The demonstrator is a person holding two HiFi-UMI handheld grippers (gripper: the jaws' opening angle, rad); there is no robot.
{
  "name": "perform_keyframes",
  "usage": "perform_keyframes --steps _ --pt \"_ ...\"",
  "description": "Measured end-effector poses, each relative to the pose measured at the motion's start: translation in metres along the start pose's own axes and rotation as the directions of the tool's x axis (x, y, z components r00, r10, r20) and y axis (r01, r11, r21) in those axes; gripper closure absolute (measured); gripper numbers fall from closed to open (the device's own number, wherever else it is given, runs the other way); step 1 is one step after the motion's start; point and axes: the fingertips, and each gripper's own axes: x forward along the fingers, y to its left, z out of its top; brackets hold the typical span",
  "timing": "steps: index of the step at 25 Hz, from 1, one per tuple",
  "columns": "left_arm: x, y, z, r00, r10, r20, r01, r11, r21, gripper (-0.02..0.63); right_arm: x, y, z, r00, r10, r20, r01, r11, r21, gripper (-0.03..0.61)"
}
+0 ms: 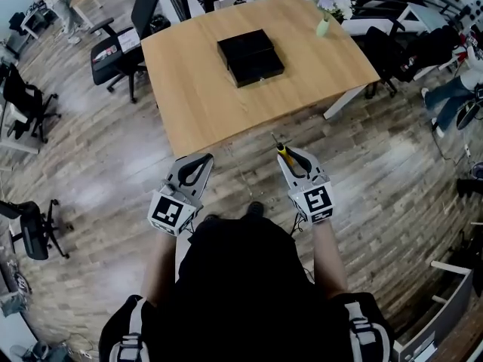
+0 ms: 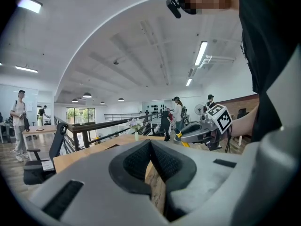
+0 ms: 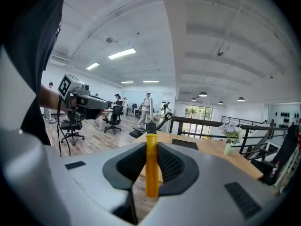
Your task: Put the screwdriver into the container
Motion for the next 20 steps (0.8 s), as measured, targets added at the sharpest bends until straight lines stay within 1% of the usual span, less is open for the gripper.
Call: perform_keyframes --steps 7,14,18,20 --pt "0.018 -0.011 0.002 1.0 0.017 -0.009 -0.017 1.0 0.011 0.591 -0.002 -0.017 -0.006 0.999 0.033 0.008 -0.033 0.999 -0.001 0.492" --pt "0.034 -0.019 0.008 1.0 0.024 -0.017 -0.023 1.0 0.017 0.592 -0.007 -0.031 -0.01 0.999 0.046 0.015 -0.046 0.999 0.006 0.492" --pt "0.04 -0.028 0.006 1.0 0.019 -0.018 -0.018 1.0 0.022 0.591 -0.011 -0.038 -0.016 0.999 0.051 0.015 -0.051 0.999 0.0 0.492" --pt "0.044 -0.033 0.007 1.0 0.013 -0.014 -0.012 0.999 0.037 0.591 -0.012 -0.041 -0.019 0.999 0.05 0.014 -0.05 0.999 0.002 0.492"
